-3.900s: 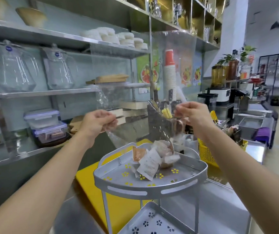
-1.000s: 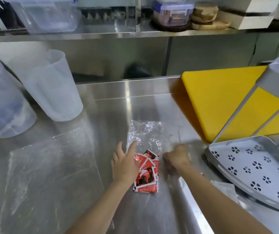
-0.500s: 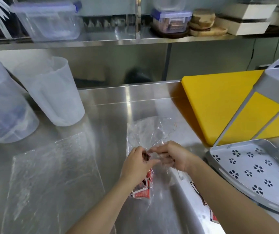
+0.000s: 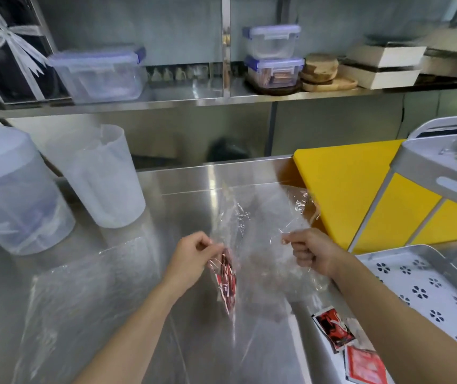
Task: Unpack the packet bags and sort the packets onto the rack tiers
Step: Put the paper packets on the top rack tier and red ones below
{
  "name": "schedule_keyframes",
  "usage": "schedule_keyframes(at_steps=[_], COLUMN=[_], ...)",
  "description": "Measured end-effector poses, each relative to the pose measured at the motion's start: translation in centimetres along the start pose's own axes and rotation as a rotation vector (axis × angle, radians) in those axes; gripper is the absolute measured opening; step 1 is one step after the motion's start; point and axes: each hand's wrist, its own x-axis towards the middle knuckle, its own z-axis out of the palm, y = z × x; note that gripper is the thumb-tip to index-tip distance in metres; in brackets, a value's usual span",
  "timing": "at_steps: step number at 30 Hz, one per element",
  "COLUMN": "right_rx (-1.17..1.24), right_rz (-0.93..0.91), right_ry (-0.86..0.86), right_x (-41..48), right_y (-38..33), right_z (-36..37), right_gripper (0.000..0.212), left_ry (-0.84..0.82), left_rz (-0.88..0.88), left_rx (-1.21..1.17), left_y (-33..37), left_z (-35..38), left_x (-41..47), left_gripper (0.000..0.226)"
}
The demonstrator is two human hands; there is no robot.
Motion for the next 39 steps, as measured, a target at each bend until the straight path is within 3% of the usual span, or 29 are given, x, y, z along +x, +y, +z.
schedule_keyframes(at_steps=[4,6,7,10,13,15,18,20,21,23,25,29,31,33,35,37,39], right_rx=[0.238,0.350,0.401,0.512,0.529,0.536,0.543,0.500,0.471,0.387,0.305,0.361,0.380,0.359,0.362,0.431,0.568], right_rz=[-0.016,-0.027,-0.032,-0.099,-0.150,-0.152,-0.163,-0.195,-0.214,-0.274,-0.364,-0.459,-0.423,-0.308,-0.157,-0.041,-0.030], right_ry=[-0.065,-0.154,-0.194,-0.238,-0.219,-0.215,-0.204,-0.209,-0.217,-0.252,-0.308,-0.341,-0.127,0.164,0.340,0.283,0.077], right_x=[-1.6,-2.9,-3.6,-5.4,-6.2,-6.3,-6.3,-6.4,-6.5,-6.8,-6.9,-6.7,-5.3,-3.7,-3.1,-3.0,-3.1], right_y=[-2.5,-4.3,-5.1,-7.2,-8.1,-8.3,-8.0,-7.8,-7.8,-7.8,-7.9,-7.2,-5.8,-3.6,-1.3,0.9,2.2], right_z=[0.7,1.5,2.1,3.5,4.7,5.3,6.0,6.4,6.5,6.6,6.3,4.3,3.0,1.8,0.6,0.0,0.0], right_gripper=[0.033,0.034,0.034,0.030,0.027,0.026,0.025,0.023,0.021,0.015,0.017,0.042,0.033,0.021,0.017,0.029,0.051], left_ry=[0.181,0.255,0.287,0.285,0.130,0.010,-0.128,-0.173,-0.138,0.029,0.090,0.139,0.149,0.140,0.098,0.046,-0.012], left_rz=[-0.064,-0.108,-0.115,0.035,0.202,0.267,0.425,0.357,0.276,0.151,0.109,0.210,0.171,0.126,0.144,0.170,0.199], left_rx=[-0.093,-0.014,0.030,0.054,0.107,0.115,0.312,0.436,0.364,0.165,0.148,0.008,-0.146,-0.265,-0.357,-0.438,-0.493], left_y=[0.1,-0.2,0.1,1.8,3.1,3.7,4.4,4.4,4.5,4.6,5.5,8.7,10.4,12.2,13.8,15.1,15.9], left_z=[-1.1,-1.1,-0.8,0.6,2.1,2.9,3.9,5.1,5.7,6.2,5.9,4.1,3.4,2.5,1.5,0.5,-0.3], left_x=[0.9,1.1,0.9,-0.5,-1.9,-2.6,-3.4,-3.5,-3.4,-2.9,-2.7,-1.9,-1.0,-0.4,-0.3,-0.3,0.0], left_gripper=[0.015,0.006,0.012,0.059,0.116,0.127,0.125,0.123,0.109,0.058,0.020,0.029,0.030,0.030,0.027,0.025,0.026])
